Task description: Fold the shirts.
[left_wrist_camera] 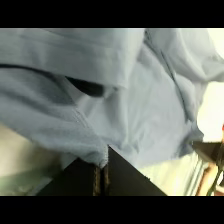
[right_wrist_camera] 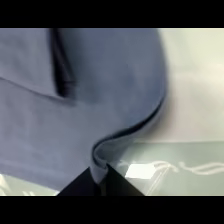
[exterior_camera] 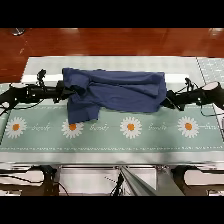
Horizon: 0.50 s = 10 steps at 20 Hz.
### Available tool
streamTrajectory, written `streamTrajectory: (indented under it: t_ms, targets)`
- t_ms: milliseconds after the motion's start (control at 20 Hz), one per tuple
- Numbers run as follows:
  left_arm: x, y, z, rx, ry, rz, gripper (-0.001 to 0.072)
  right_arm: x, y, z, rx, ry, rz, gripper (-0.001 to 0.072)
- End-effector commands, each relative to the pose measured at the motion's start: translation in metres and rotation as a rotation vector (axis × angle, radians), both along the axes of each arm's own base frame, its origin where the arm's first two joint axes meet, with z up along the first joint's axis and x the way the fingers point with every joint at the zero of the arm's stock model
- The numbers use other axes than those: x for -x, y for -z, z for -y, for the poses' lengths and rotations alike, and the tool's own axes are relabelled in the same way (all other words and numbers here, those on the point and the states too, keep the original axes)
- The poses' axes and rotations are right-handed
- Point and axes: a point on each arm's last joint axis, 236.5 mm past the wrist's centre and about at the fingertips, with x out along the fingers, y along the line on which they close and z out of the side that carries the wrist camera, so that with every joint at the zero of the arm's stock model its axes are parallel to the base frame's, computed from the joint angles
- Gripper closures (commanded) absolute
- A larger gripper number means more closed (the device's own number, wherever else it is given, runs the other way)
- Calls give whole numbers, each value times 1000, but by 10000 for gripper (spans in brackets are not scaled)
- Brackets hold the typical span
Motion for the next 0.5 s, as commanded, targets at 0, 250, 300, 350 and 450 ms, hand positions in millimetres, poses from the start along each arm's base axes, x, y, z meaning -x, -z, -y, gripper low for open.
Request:
streamTrajectory:
  t_ms: [0,250,300,350,450]
  targets:
    - [0,-29,6,17,35,56,679,-29,-45,-9,7,-53,90,694]
    - [-45,-278,-13,-36,-16,659,679,-108,-315,11,165,-25,712,694]
    - [-36,-337,-13,-68,-13,797,679,-102,-373,17,224,-6,827,694]
    - [-19,-396,-13,-106,-11,937,679,-86,-432,20,286,6,952,694]
    - [25,-482,-10,-193,-15,1154,679,-36,-522,19,380,34,1159,694]
